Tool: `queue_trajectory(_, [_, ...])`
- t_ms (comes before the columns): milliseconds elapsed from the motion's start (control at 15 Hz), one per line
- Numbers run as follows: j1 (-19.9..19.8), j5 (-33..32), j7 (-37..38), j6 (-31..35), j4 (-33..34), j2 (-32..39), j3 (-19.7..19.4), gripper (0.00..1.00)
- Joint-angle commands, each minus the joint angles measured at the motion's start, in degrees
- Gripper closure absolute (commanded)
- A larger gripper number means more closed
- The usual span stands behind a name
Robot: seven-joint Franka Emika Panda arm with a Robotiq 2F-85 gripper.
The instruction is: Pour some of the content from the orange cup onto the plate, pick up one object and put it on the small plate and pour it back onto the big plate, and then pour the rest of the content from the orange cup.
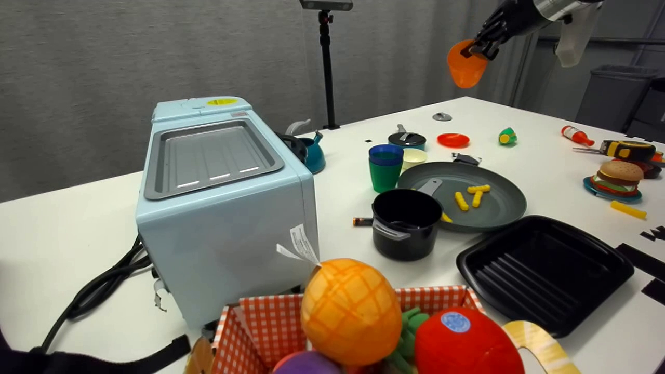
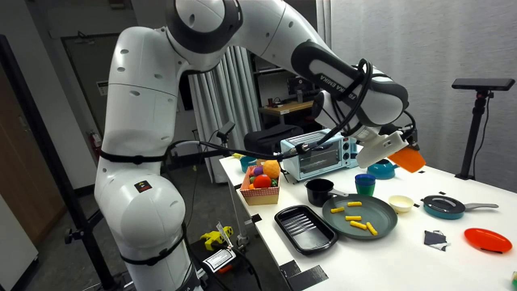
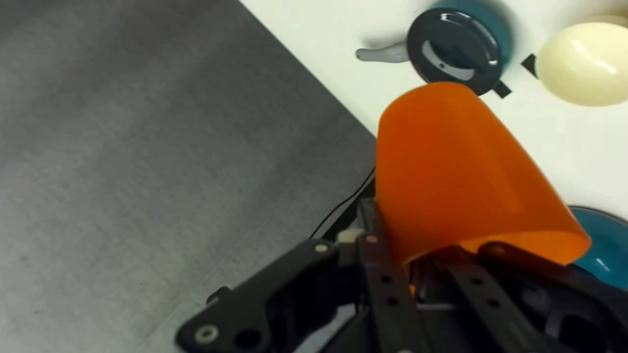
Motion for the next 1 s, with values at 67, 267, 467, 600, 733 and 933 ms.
queue_trajectory(67, [-15.66, 0.53, 2.34, 17.43, 16.49, 12.13, 11.85, 0.97])
queue_trajectory(267, [-17.90, 9.99, -3.26, 27.22, 23.77, 21.39, 8.85, 0.97])
queue_trajectory(467, [-15.80, 11.19, 2.64, 38.37, 30.90, 29.82, 2.06, 0.97])
queue_trajectory(600, [-15.31, 10.27, 8.44, 45.72, 35.62, 34.11, -0.25, 0.97])
queue_trajectory(733, [-14.88, 11.13, 12.60, 52.16, 40.35, 37.39, -2.55, 0.97])
queue_trajectory(933, [-16.16, 11.83, 17.68, 58.57, 47.85, 40.47, -3.42, 0.97])
